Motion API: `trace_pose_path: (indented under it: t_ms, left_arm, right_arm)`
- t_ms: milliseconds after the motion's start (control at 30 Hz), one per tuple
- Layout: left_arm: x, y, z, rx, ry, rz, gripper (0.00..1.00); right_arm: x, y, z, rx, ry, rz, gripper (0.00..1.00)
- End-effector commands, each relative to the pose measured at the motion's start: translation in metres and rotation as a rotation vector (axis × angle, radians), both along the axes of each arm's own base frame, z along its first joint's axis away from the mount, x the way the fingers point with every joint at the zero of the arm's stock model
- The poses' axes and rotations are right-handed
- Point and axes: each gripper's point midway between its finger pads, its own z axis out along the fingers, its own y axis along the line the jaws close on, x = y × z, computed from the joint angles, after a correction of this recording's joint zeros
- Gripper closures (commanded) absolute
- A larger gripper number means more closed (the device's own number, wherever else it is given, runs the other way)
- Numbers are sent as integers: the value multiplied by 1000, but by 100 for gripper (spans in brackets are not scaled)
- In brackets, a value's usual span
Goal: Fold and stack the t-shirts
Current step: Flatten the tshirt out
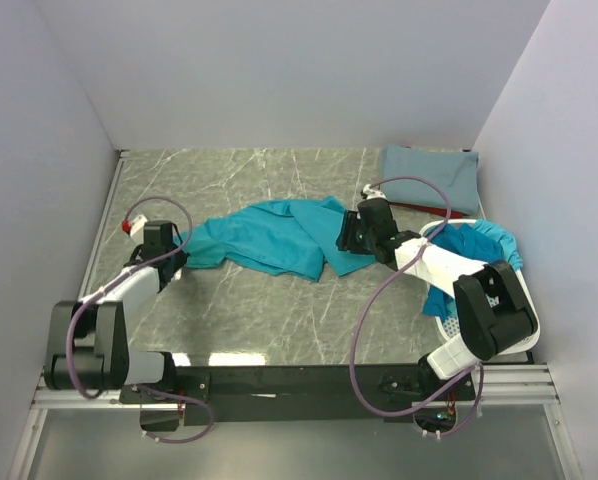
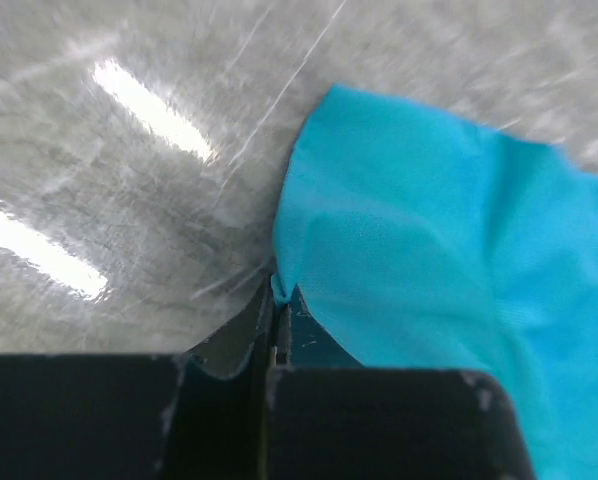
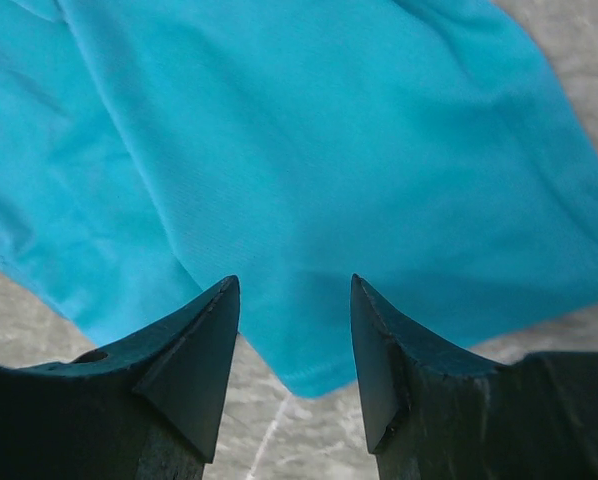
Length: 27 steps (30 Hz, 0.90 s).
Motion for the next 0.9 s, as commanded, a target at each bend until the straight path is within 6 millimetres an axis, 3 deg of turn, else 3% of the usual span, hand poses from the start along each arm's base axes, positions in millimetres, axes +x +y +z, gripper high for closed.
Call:
trace_pose_path:
  t_ms: [0, 100, 200, 333, 567, 867]
  left_arm:
    - [26, 11, 70, 43, -204, 34, 99]
    - [29, 13, 108, 57, -286, 41, 100]
    - [32, 14, 132, 69, -332, 37, 100]
    - [32, 15, 142, 84, -349, 30, 100]
    - [33, 7, 140, 59, -361, -14, 100]
    - [30, 1, 139, 43, -370, -38, 100]
  right_arm:
    - [-1, -14, 14, -29, -45, -62, 45]
    - [-7, -24, 9, -59, -24, -97, 45]
    - [-16, -34, 4, -81, -5, -128, 45]
    - [-32, -39, 4, -68, 2, -141, 45]
    - [-66, 4, 0, -41, 12, -8, 45]
    - [-70, 54, -18, -32, 56, 76, 44]
